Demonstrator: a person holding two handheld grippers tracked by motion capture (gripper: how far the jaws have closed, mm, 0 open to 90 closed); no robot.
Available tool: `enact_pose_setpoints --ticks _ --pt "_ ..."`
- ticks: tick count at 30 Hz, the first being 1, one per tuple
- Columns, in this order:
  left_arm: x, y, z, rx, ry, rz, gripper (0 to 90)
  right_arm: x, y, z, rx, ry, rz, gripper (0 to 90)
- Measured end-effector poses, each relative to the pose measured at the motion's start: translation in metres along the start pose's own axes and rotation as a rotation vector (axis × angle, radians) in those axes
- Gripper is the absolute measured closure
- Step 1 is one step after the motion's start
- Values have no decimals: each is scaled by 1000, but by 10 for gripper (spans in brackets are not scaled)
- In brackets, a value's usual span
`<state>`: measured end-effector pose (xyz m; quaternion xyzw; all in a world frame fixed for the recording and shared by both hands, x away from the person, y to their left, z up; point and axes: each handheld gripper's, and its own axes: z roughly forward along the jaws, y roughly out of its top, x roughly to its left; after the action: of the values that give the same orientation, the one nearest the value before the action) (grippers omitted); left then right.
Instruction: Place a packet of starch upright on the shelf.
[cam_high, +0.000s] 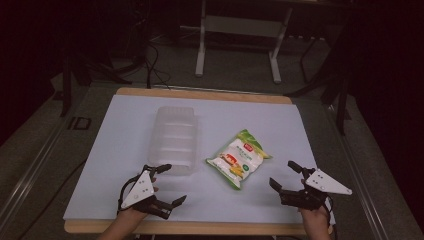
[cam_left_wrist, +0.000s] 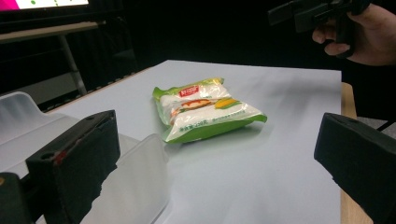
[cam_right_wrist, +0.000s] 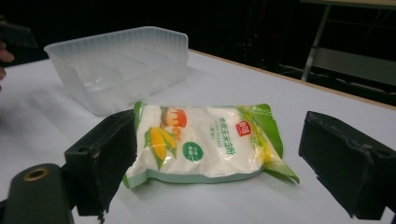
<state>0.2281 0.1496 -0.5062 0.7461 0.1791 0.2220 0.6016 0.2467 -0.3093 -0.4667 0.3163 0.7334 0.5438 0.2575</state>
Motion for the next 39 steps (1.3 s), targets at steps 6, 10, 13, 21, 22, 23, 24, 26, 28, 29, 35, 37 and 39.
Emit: enact_pose_setpoints --ticks 6,10,13,21,22,23,24,26,28,29,35,37,39 --pt "0 0 0 -1 -3 -3 5 7 22 -3 -21 -12 -75 114" --pt "0 0 1 0 -4 -3 5 4 35 -1 -15 -27 -110 115" --pt "0 0 0 -1 -3 -1 5 1 46 4 -12 -35 -124 114" --pt "0 0 1 1 -5 -1 5 -5 77 15 -66 -12 -158 115" --pt "0 0 1 1 -5 -1 5 -5 77 15 -66 -12 -158 115" --pt "0 0 1 0 -5 0 5 -7 78 17 -65 -9 -154 114" --pt "0 0 1 0 -6 0 5 -11 81 24 -64 1 -144 112" --pt "0 0 1 4 -6 3 5 -16 82 32 -64 18 -123 110" --pt "-1 0 1 7 -7 5 5 -19 82 41 -47 13 -101 110" --pt "-1 0 1 12 -7 7 5 -21 82 45 -36 9 -97 110" --pt "-1 0 1 9 -10 7 5 -31 74 67 28 21 -90 110" --pt "-1 0 1 10 -11 7 5 -37 67 77 51 15 -97 110" --pt "-1 0 1 10 -13 7 5 -40 63 83 59 30 -98 110"
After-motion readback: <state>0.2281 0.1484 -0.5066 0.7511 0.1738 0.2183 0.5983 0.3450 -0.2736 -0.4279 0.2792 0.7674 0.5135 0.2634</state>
